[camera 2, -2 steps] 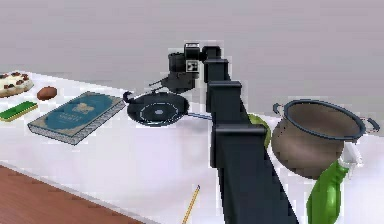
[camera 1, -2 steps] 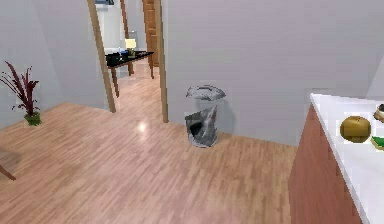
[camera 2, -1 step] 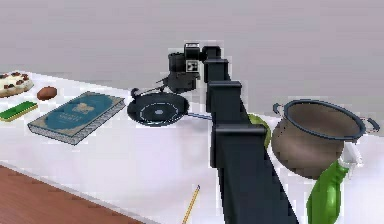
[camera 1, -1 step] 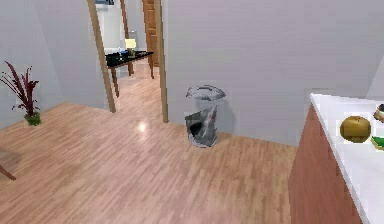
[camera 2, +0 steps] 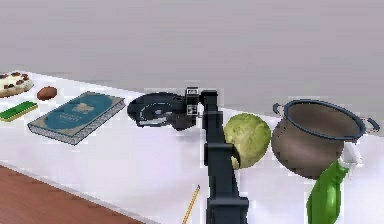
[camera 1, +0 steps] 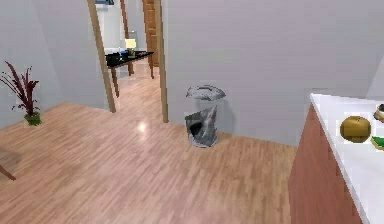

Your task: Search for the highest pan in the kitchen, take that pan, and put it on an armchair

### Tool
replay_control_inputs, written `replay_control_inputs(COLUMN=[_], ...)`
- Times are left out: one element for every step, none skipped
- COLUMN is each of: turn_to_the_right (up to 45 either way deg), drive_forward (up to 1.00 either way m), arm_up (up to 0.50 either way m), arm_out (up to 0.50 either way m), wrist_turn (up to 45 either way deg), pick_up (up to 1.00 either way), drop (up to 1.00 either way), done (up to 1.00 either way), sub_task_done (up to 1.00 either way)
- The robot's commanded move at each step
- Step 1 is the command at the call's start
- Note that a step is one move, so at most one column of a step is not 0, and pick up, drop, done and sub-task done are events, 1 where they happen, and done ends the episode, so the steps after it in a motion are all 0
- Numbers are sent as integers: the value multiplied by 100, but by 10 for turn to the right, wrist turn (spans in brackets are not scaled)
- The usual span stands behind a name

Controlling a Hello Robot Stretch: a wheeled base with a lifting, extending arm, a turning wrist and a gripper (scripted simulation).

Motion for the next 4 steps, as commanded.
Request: replay_control_inputs(turn_to_the_right=[0, 0, 0, 0], drive_forward=[0, 0, 0, 0], arm_up=[0, 10, 2, 0], arm_out=[0, 0, 0, 0], wrist_turn=[0, 0, 0, -450], pick_up=[100, 0, 0, 0], drop=[0, 0, 0, 0], done=[0, 0, 0, 0], sub_task_done=[0, 0, 0, 0])
